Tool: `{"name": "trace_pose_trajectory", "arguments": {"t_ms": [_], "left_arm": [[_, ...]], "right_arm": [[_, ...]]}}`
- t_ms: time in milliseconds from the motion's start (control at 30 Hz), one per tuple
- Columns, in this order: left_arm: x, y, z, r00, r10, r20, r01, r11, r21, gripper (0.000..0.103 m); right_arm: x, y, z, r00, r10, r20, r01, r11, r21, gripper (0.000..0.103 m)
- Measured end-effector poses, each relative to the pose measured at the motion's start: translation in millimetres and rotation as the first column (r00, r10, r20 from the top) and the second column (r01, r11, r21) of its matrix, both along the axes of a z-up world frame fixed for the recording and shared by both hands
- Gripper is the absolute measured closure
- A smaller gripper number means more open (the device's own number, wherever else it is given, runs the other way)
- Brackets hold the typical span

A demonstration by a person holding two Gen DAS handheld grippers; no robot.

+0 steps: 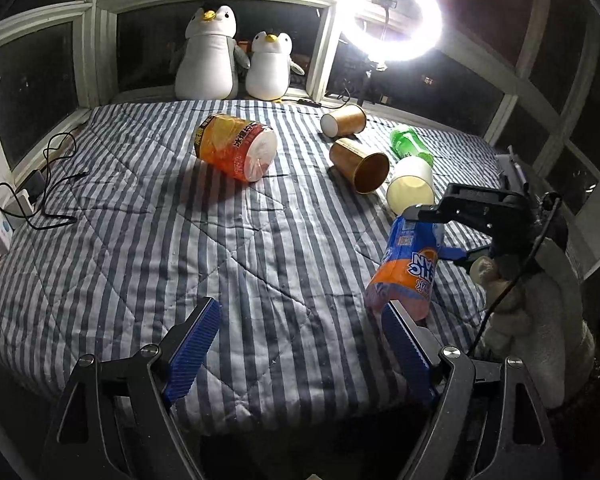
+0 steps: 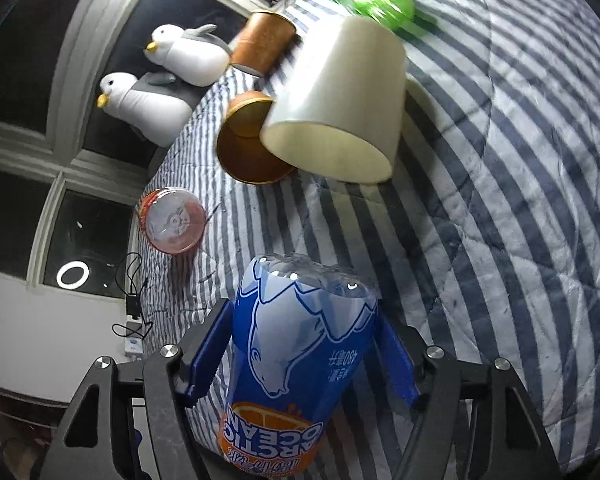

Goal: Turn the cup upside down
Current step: 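Close the right tool on the bottle while the left tool opens and releases it, then turn the bottle cap-up with the right tool and lower it onto the bed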

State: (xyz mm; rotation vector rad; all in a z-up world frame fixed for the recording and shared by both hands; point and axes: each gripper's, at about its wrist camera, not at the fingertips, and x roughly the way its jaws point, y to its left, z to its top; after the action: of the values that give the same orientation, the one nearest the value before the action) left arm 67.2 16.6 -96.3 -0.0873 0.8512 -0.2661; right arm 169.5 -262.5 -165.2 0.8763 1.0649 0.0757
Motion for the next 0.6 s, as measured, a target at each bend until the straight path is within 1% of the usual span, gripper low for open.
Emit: {"name": "trace_pose_trajectory", "arguments": {"t_ms": [67,167,300,367,433,500,533,567,600], "left_arm": [[0.0,0.8,-0.2,1.000,0.001,-0.002,-0.001,1.000,-0.004,0.018],[0.1,2.4,-0.6,1.000,0.006,-0.003,-0.006,1.000,-0.010,0.018],[0.6,3.6,-0.5,1.000,0.010,-0.004,-0.010,1.000,-0.024,0.018],[0.8,1.4,-0.5,1.000,0.006,-0.005,-0.006,1.000,-0.026,0.018],[0.4,-1.8,-0.4,1.000,-0.002,-0.005,0.002,1.000,-0.024,0.018],[0.5,-3.9,-0.3,1.000,-0.004,-0.004,0.004,1.000,-0.024,0.018],[0.3,-4.4,-0.2,1.000,-0.005,-0.004,0.005,1.000,-0.026,0.018],[0.0,-4.5,0.2,1.000,-0.004,-0.003,0.004,1.000,-0.027,0.018],[0.1,-4.6,0.2,1.000,-0.002,-0.003,0.002,1.000,-0.026,0.018]], "right_arm": [[-1.8,1.5,8.8,0.999,0.011,0.032,-0.010,0.999,-0.033,0.037],[-7.3,3.4,26.5,0.995,0.040,0.091,-0.029,0.992,-0.121,0.037],[-16.7,6.7,50.4,0.982,0.085,0.169,-0.036,0.960,-0.278,0.037],[-20.8,9.7,59.2,0.972,0.111,0.207,-0.035,0.940,-0.339,0.037],[-24.4,13.4,64.6,0.965,0.134,0.226,-0.033,0.916,-0.401,0.037],[-27.4,18.6,69.3,0.956,0.163,0.245,-0.028,0.880,-0.474,0.037],[-28.6,21.6,70.7,0.952,0.175,0.251,-0.022,0.857,-0.515,0.037],[-28.5,24.0,71.7,0.950,0.182,0.255,-0.016,0.841,-0.540,0.037],[-28.7,27.3,72.6,0.946,0.193,0.261,-0.008,0.818,-0.576,0.037]]}}
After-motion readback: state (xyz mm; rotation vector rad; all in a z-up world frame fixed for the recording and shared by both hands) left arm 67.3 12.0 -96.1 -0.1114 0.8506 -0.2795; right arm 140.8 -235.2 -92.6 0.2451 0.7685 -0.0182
